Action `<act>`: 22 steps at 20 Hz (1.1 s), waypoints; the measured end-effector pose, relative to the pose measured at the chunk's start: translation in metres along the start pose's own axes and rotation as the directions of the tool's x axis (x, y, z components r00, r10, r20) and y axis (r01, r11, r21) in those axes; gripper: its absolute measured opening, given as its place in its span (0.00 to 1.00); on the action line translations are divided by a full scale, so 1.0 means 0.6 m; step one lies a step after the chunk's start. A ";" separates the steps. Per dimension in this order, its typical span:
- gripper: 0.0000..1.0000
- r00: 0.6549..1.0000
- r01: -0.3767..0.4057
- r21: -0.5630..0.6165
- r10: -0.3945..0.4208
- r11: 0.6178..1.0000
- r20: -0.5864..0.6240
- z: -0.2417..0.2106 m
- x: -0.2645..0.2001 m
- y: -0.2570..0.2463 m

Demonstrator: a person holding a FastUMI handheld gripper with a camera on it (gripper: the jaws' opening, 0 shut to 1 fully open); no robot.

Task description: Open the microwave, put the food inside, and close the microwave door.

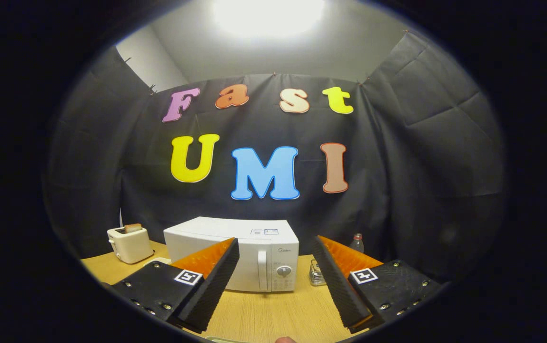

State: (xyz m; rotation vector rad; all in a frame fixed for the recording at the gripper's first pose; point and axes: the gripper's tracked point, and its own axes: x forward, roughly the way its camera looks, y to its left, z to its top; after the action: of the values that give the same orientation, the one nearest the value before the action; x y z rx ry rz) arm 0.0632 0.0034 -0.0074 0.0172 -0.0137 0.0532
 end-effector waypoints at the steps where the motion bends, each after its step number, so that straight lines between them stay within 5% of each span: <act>1: 0.97 1.000 -0.009 0.002 0.009 1.000 0.001 -0.004 0.011 0.003; 22: 0.98 0.976 -0.101 0.001 0.099 0.995 -0.193 -0.227 0.239 0.026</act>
State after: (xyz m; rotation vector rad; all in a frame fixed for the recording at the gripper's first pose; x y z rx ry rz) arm 0.2071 0.0288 -0.1412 0.0025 0.1790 0.1554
